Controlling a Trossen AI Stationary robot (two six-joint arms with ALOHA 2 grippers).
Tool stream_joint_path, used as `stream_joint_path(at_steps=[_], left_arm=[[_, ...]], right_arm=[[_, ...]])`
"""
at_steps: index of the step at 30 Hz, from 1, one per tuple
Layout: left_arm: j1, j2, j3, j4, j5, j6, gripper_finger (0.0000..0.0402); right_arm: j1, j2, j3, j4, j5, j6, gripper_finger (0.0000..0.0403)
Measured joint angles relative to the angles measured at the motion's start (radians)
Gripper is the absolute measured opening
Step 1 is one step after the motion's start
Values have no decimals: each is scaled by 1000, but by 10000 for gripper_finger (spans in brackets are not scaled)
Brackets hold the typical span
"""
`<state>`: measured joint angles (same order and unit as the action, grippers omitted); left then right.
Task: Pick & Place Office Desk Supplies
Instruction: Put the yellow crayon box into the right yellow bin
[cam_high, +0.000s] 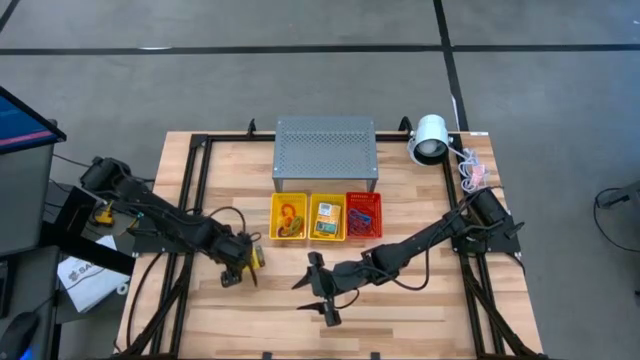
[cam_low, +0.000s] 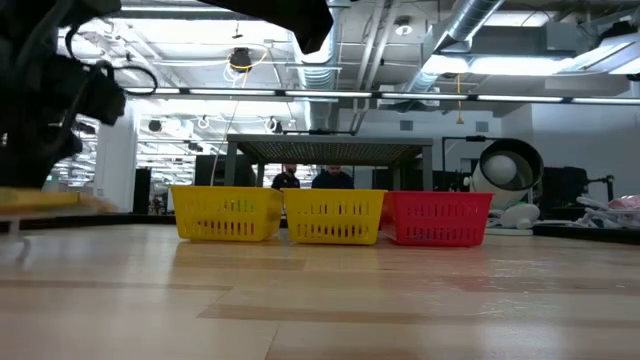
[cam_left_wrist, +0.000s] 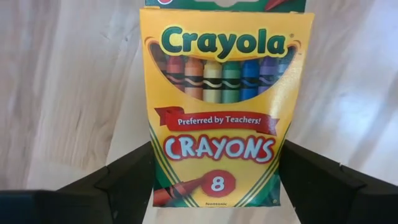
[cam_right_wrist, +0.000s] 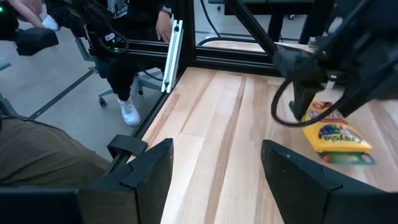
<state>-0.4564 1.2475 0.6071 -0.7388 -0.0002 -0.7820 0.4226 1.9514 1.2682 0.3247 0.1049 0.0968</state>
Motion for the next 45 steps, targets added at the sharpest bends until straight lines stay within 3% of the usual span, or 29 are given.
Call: stream_joint_path(at_steps=[9, 15, 20, 24, 35, 45], left_arm=[[0, -193, 0, -63, -3, -71, 301], [0, -265, 0, -16, -4, -84, 301], [0, -277, 0, 100, -8, -80, 301], [0, -276, 1, 181, -7, -66, 301], [0, -276, 1, 367, 19, -62, 301], [0, -227, 1, 422, 61, -64, 301]], right_arm=[[-56, 0, 0, -49, 9, 13, 235], [-80, 0, 0, -106, 62, -114, 235], [-80, -1, 0, -107, 163, -269, 235], [-96, -2, 0, -107, 181, -329, 235], [-123, -1, 0, -45, 163, -419, 235], [-122, 0, 0, 18, 131, -467, 233]])
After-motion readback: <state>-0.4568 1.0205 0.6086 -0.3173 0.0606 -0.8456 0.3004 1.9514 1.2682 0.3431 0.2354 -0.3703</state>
